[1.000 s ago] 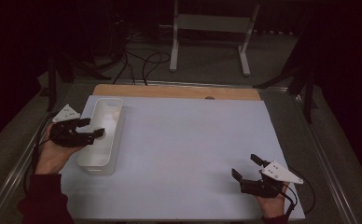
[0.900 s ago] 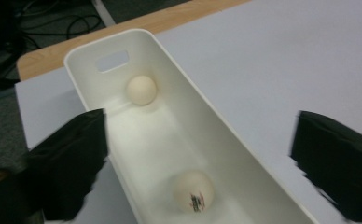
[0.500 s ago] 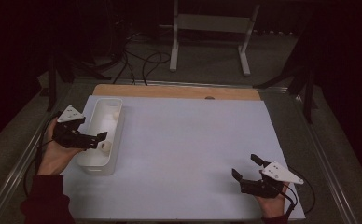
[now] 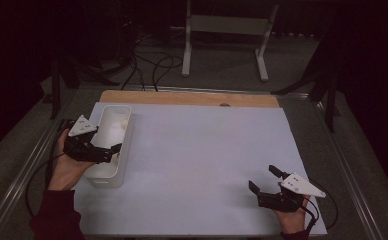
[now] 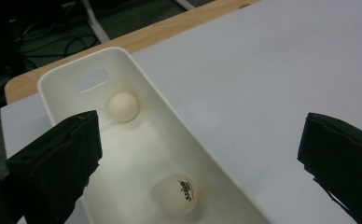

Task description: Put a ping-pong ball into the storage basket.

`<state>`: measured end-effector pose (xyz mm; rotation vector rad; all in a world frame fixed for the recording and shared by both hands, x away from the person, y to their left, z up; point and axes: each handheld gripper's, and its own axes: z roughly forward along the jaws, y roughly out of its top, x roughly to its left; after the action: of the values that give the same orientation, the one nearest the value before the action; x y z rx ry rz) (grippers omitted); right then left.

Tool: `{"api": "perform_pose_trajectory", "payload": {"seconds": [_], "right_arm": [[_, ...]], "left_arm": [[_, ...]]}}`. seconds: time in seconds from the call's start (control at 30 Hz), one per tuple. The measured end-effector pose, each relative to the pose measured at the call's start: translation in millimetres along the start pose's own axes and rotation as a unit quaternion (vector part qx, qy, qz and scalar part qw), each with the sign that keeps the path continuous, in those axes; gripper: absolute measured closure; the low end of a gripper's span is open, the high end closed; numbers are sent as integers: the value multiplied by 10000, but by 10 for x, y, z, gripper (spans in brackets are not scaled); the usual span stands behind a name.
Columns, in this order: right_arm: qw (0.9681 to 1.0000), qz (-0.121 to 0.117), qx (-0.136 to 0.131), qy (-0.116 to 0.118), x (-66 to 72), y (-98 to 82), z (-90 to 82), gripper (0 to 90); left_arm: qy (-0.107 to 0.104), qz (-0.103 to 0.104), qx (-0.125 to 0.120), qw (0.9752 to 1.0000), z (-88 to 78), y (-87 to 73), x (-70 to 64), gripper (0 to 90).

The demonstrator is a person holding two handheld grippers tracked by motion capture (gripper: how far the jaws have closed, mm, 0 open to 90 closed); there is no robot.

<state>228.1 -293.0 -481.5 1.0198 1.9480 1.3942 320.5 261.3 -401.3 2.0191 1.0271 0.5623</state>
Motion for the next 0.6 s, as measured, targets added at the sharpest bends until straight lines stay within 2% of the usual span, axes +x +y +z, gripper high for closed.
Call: {"api": "perform_pose_trajectory", "payload": {"seconds": [0.3,0.6], "right_arm": [[10000,-2,-7,11,1,-1,4,85],[10000,-1,-6,16,2,-2,6,85]], "left_arm": [[-269,120,-88,9995,67,-30,-144,5],[-377,197,-129,9990,107,-37,-268,5]]}}
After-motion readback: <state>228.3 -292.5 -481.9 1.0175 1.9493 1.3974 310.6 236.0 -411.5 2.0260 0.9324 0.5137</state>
